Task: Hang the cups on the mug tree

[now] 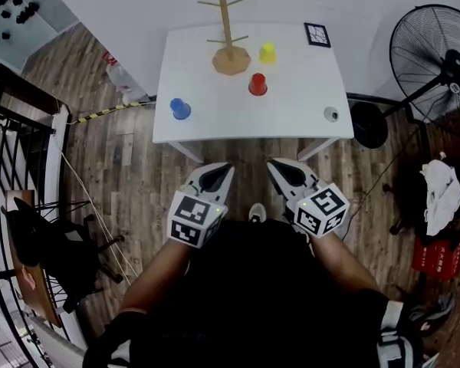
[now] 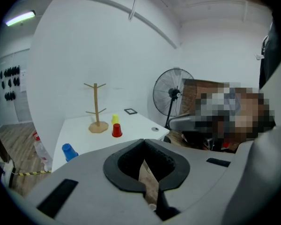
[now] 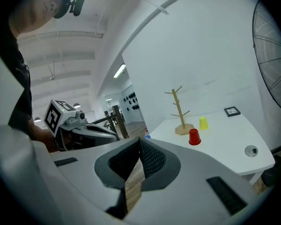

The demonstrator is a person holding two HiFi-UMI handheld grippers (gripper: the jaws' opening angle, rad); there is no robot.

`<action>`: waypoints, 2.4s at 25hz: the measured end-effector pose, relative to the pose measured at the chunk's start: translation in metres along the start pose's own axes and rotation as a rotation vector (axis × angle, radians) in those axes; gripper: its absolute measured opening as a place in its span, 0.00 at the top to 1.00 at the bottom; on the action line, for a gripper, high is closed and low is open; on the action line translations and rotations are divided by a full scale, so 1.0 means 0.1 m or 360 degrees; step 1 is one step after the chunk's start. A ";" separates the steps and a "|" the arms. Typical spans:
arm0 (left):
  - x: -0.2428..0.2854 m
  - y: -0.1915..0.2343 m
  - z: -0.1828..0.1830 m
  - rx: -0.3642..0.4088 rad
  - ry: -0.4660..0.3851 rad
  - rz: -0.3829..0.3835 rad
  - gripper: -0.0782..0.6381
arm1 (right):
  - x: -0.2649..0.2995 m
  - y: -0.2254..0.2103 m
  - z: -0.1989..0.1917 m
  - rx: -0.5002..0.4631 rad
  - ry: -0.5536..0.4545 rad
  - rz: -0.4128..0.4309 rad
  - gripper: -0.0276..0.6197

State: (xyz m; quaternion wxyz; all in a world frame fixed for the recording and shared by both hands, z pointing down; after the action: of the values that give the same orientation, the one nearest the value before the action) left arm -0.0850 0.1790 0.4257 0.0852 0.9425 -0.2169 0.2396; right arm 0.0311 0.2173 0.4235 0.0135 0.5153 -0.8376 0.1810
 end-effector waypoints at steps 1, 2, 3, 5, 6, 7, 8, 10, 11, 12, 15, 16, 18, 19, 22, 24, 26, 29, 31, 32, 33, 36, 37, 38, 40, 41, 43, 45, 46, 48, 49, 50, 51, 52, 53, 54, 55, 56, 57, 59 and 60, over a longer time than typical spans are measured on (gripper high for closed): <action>0.06 0.00 0.06 -0.0005 -0.0008 0.0009 0.87 | 0.01 -0.07 0.02 -0.0002 0.0003 0.0007 0.96; 0.11 0.01 0.11 -0.0015 -0.0014 0.0013 0.87 | 0.02 -0.13 0.04 -0.0001 0.0008 0.0013 0.96; 0.15 0.00 0.14 -0.0029 -0.0015 0.0013 0.87 | 0.04 -0.18 0.05 0.0003 0.0014 0.0019 0.96; 0.20 0.00 0.19 -0.0050 -0.0004 0.0011 0.87 | 0.07 -0.25 0.08 0.0019 0.0023 0.0035 0.96; 0.22 0.01 0.19 -0.0048 0.0009 0.0019 0.87 | 0.08 -0.27 0.09 0.0026 0.0024 0.0045 0.96; 0.23 0.02 0.18 -0.0042 0.0024 0.0032 0.87 | 0.10 -0.29 0.08 0.0030 0.0026 0.0054 0.96; 0.24 0.05 0.16 -0.0038 0.0040 0.0046 0.87 | 0.11 -0.30 0.08 0.0032 0.0030 0.0061 0.96; 0.28 0.10 0.15 -0.0049 0.0059 0.0066 0.87 | 0.15 -0.35 0.06 0.0043 0.0039 0.0068 0.96; 0.30 0.12 0.15 -0.0060 0.0061 0.0069 0.87 | 0.17 -0.38 0.04 0.0055 0.0045 0.0068 0.96; 0.32 0.14 0.16 -0.0069 0.0061 0.0068 0.87 | 0.20 -0.40 0.02 0.0067 0.0052 0.0068 0.96; 0.39 0.18 0.18 -0.0075 0.0058 0.0055 0.87 | 0.27 -0.45 0.00 0.0074 0.0067 0.0067 0.96; 0.42 0.20 0.18 -0.0069 0.0055 0.0049 0.87 | 0.29 -0.46 0.00 0.0070 0.0070 0.0066 0.96; 0.50 0.27 0.19 -0.0059 0.0045 0.0034 0.87 | 0.35 -0.50 0.01 0.0057 0.0078 0.0064 0.96; 0.55 0.31 0.21 -0.0054 0.0039 0.0025 0.87 | 0.38 -0.52 0.02 0.0048 0.0086 0.0061 0.96; 0.68 0.41 0.34 -0.0017 0.0012 -0.0005 0.87 | 0.48 -0.58 0.05 0.0016 0.0113 0.0044 0.96; 0.76 0.48 0.47 0.0026 -0.0016 -0.0026 0.87 | 0.54 -0.65 0.10 -0.0001 0.0119 0.0019 0.96; 0.85 0.59 0.57 0.0058 -0.0030 -0.0046 0.87 | 0.63 -0.75 0.18 -0.0014 0.0117 -0.0016 0.96; 0.98 0.82 0.67 0.0075 -0.0029 -0.0056 0.87 | 0.80 -0.90 0.32 -0.0041 0.0115 -0.0056 0.96; 1.06 0.99 0.68 0.0085 -0.0008 -0.0059 0.87 | 0.94 -0.98 0.38 -0.0078 0.0127 -0.0080 0.96; 1.10 1.09 0.67 0.0091 0.0004 -0.0062 0.87 | 1.02 -1.03 0.41 -0.0096 0.0138 -0.0094 0.96; 1.13 1.18 0.66 0.0098 0.0016 -0.0066 0.87 | 1.10 -1.08 0.43 -0.0110 0.0152 -0.0112 0.96; 1.24 1.48 0.64 0.0114 0.0049 -0.0080 0.87 | 1.36 -1.25 0.45 -0.0123 0.0205 -0.0181 0.96; 1.27 1.58 0.63 0.0117 0.0058 -0.0087 0.87 | 1.44 -1.31 0.45 -0.0126 0.0225 -0.0208 0.96; 1.30 1.69 0.64 0.0119 0.0064 -0.0094 0.87 | 1.52 -1.36 0.45 -0.0133 0.0246 -0.0236 0.96; 1.35 1.88 0.65 0.0123 0.0068 -0.0109 0.87 | 1.68 -1.44 0.46 -0.0152 0.0282 -0.0288 0.96; 1.37 1.98 0.66 0.0127 0.0072 -0.0117 0.87 | 1.76 -1.49 0.46 -0.0162 0.0298 -0.0312 0.96; 1.43 2.16 0.65 0.0143 0.0096 -0.0142 0.87 | 1.92 -1.59 0.45 -0.0182 0.0330 -0.0366 0.96; 1.51 2.29 0.58 0.0168 0.0149 -0.0180 0.87 | 2.07 -1.70 0.42 -0.0187 0.0360 -0.0423 0.96; 1.54 2.34 0.52 0.0180 0.0181 -0.0201 0.87 | 2.13 -1.75 0.39 -0.0181 0.0376 -0.0448 0.96; 1.60 2.41 0.41 0.0189 0.0226 -0.0237 0.87 | 2.22 -1.85 0.33 -0.0163 0.0413 -0.0490 0.96; 1.61 2.45 0.37 0.0186 0.0236 -0.0249 0.87 | 2.27 -1.90 0.31 -0.0158 0.0429 -0.0510 0.96; 1.62 2.49 0.36 0.0178 0.0240 -0.0256 0.87 | 2.30 -1.95 0.29 -0.0157 0.0442 -0.0529 0.96; 1.64 2.52 0.35 0.0168 0.0239 -0.0261 0.87 | 2.34 -2.00 0.28 -0.0161 0.0457 -0.0547 0.96; 1.65 2.54 0.35 0.0159 0.0237 -0.0265 0.87 | 2.36 -2.05 0.27 -0.0170 0.0476 -0.0562 0.96; 1.66 2.54 0.36 0.0154 0.0234 -0.0270 0.87 | 2.38 -2.11 0.25 -0.0186 0.0502 -0.0575 0.96; 1.68 2.54 0.36 0.0157 0.0231 -0.0276 0.87 | 2.39 -2.16 0.23 -0.0209 0.0537 -0.0584 0.96; 1.69 2.53 0.37 0.0164 0.0227 -0.0279 0.87 | 2.40 -2.21 0.19 -0.0236 0.0581 -0.0589 0.96; 1.70 2.55 0.38 0.0168 0.0221 -0.0271 0.87 | 2.42 -2.26 0.15 -0.0268 0.0628 -0.0591 0.96; 1.71 2.58 0.39 0.0157 0.0214 -0.0247 0.87 | 2.43 -2.31 0.11 -0.0301 0.0677 -0.0590 0.92; 1.74 2.70 0.41 0.0082 0.0206 -0.0170 0.87 | 2.48 -2.42 0.04 -0.0363 0.0761 -0.0579 0.86; 1.76 2.75 0.42 0.0039 0.0204 -0.0137 0.87 | 2.50 -2.47 0.01 -0.0389 0.0798 -0.0569 0.83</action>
State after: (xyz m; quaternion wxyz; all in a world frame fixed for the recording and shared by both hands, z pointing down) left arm -0.0523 -0.1416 0.4903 0.0977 0.9346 -0.1675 0.2983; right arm 0.1288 -0.0972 0.5469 0.3125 0.5881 -0.7200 0.1951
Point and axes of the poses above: the fingertips, and each gripper's own axes: x forward along the fingers, y to its left, z out of its top, the point moved 3 cm from there along -x, backward along the fingers
